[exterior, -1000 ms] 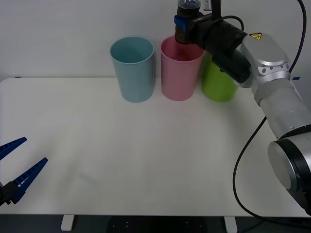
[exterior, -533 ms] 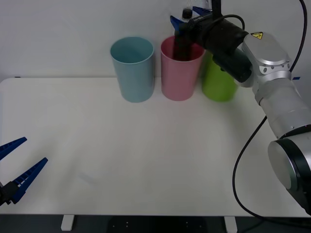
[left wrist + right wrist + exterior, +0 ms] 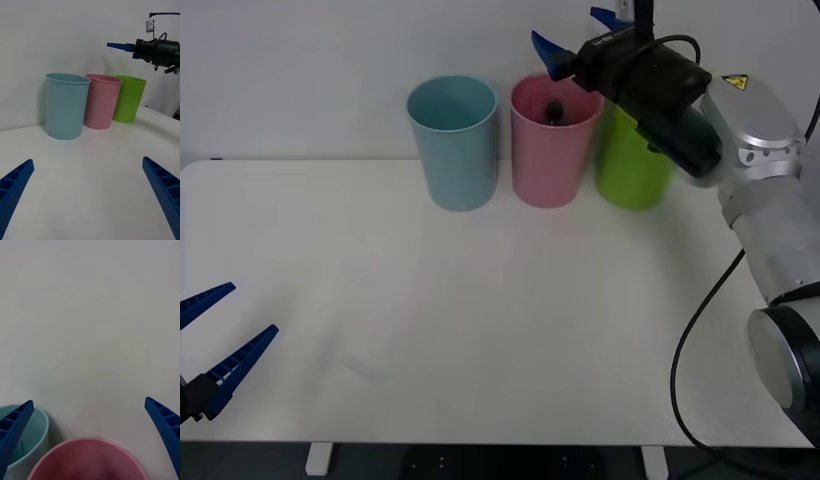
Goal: Grasp the object on the table and drop it into the matching bin: aluminum can to the light blue bin, PET bottle to the pink bin.
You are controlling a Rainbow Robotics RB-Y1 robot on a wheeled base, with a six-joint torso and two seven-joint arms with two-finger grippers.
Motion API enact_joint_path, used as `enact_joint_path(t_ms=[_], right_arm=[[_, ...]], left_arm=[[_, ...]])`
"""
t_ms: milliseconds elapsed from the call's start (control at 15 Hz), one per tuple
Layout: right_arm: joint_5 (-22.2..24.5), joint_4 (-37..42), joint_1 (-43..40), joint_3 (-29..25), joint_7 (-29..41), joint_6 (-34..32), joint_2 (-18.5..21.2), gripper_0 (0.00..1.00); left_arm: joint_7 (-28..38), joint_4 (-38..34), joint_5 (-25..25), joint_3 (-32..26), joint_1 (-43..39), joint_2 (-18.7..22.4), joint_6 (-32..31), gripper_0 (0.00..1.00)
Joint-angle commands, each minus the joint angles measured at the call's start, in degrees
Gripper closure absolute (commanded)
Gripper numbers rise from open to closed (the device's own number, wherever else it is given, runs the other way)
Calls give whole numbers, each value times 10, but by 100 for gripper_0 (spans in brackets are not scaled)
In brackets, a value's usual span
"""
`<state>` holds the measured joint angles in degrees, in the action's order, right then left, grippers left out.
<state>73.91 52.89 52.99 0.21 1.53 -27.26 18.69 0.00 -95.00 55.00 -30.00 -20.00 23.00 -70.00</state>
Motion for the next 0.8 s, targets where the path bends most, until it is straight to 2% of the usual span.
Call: enact_joint_path(t_ms=[67, 267, 533, 800], right_arm=[[-5, 61, -48, 0, 4, -14, 14, 0], [-18, 104, -90, -13, 7, -70, 35, 0], [-19, 151, -149, -68, 7, -171, 57, 0], [-26, 198, -219, -112, 7, -245, 76, 0]], left_arm=[[0, 0, 0, 0, 0, 0, 0, 0], [0, 0, 0, 0, 0, 0, 0, 0], [0, 0, 0, 0, 0, 0, 0, 0], [0, 0, 0, 0, 0, 0, 0, 0]])
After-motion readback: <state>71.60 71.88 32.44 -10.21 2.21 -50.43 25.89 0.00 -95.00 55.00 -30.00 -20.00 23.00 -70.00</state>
